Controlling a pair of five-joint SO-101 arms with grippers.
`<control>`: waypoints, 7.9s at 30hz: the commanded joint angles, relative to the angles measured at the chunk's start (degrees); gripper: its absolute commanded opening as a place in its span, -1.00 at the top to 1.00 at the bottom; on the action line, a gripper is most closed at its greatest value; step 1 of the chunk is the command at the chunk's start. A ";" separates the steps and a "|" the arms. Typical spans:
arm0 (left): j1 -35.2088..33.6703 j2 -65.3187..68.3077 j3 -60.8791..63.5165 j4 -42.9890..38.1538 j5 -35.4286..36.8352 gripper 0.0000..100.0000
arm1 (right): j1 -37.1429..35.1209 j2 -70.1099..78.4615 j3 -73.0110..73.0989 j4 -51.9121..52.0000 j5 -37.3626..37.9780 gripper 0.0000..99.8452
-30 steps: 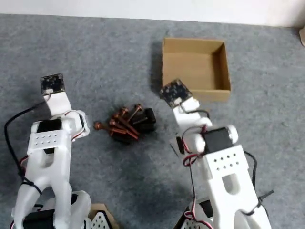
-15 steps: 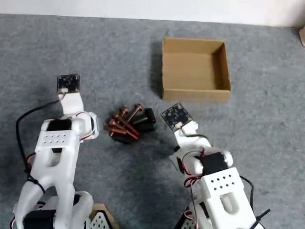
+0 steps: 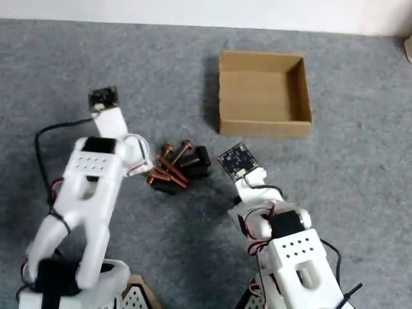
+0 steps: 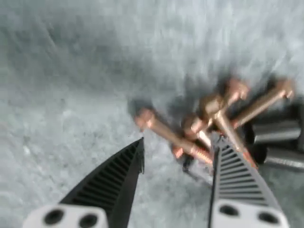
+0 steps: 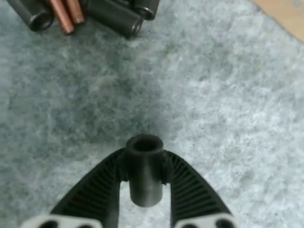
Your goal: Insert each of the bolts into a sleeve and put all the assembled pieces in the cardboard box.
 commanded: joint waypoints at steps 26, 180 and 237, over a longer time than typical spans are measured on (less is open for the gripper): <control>-2.15 8.92 -7.34 0.00 29.19 0.54 | 2.68 -0.57 5.67 -9.89 0.62 0.99; 1.63 9.63 -20.97 8.53 24.44 0.49 | 2.42 -0.66 11.12 -16.84 0.70 0.99; -1.71 39.78 -40.31 24.70 24.88 0.66 | 2.42 -0.57 11.21 -16.92 0.70 0.99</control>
